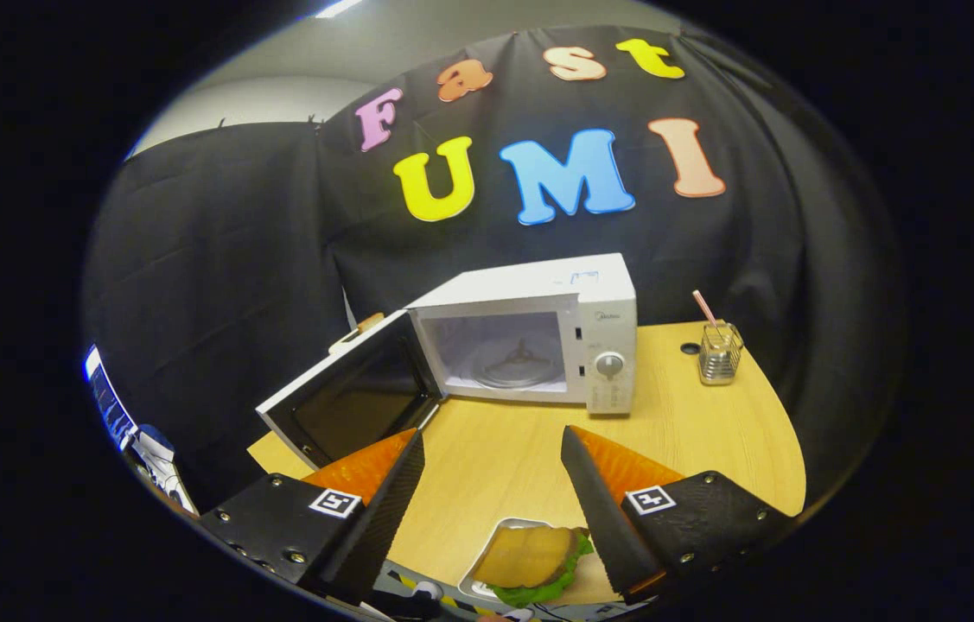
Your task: Open the microwave, put the food inside, and close the microwave door.
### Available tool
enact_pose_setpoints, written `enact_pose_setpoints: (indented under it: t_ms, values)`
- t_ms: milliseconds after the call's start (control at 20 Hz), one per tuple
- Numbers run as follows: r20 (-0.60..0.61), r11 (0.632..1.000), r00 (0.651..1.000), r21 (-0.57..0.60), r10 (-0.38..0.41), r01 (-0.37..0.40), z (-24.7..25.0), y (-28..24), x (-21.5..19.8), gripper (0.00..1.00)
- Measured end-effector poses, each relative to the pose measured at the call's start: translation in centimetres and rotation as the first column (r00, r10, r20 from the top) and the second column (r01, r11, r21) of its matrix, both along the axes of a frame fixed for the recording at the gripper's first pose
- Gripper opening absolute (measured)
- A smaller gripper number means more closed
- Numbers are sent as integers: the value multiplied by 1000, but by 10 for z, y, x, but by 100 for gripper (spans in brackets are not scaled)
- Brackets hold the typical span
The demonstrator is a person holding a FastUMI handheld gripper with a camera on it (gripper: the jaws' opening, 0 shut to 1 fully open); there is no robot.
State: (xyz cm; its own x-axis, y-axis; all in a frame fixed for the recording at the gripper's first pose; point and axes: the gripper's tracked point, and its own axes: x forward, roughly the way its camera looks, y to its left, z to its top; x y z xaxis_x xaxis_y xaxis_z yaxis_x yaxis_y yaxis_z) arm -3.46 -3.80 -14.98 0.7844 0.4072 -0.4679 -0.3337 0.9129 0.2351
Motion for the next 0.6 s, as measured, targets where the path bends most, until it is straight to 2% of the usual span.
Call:
enact_pose_setpoints:
  t_ms: [300,600]
  values:
    - [-148,999,988,-22,-44,41,-60,-30,-16,96]
    - [-301,998,952,13,-53,60,-107,-41,-33,96]
